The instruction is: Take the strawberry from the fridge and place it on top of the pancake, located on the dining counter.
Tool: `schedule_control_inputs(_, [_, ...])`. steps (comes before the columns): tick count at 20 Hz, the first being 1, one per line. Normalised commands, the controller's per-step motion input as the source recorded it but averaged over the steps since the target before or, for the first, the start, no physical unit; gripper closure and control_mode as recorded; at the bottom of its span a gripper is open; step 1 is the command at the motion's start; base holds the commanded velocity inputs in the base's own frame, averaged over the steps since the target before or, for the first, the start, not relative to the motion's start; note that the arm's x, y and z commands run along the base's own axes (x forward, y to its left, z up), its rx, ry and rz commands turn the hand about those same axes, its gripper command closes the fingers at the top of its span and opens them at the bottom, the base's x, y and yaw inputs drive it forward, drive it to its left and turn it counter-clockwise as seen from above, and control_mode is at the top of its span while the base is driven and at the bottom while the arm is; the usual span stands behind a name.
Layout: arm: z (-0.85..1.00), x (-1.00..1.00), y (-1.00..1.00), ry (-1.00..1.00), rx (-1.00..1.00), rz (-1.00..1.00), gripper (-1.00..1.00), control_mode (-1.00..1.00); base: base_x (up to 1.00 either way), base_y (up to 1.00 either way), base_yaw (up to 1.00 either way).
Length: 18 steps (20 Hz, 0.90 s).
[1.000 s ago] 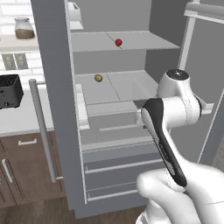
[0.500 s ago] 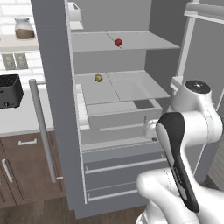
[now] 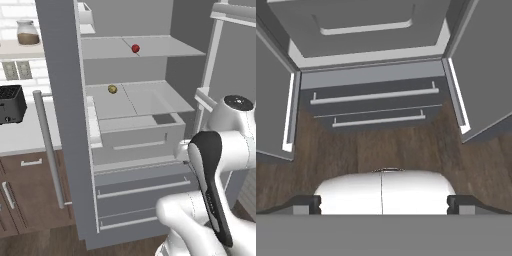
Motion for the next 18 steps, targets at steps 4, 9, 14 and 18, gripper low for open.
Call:
schedule_control_inputs(4, [-0.13, 0.00, -0.23, 0.00, -0.06, 0.00, -1.00, -1.00, 0.00, 0.00, 0.00])
schedule_control_inputs(9, [-0.28, -0.03, -0.02, 0.00, -0.09, 0.02, -1.00, -1.00, 0.00, 0.00, 0.00])
schedule_control_inputs(14, [-0.04, -0.02, 0.02, 0.01, -0.02, 0.02, -1.00, -1.00, 0.00, 0.00, 0.00])
schedule_control_inputs(18, [0.00, 0.00, 0.00, 0.00, 0.00, 0.00, -1.00, -1.00, 0.00, 0.00, 0.00])
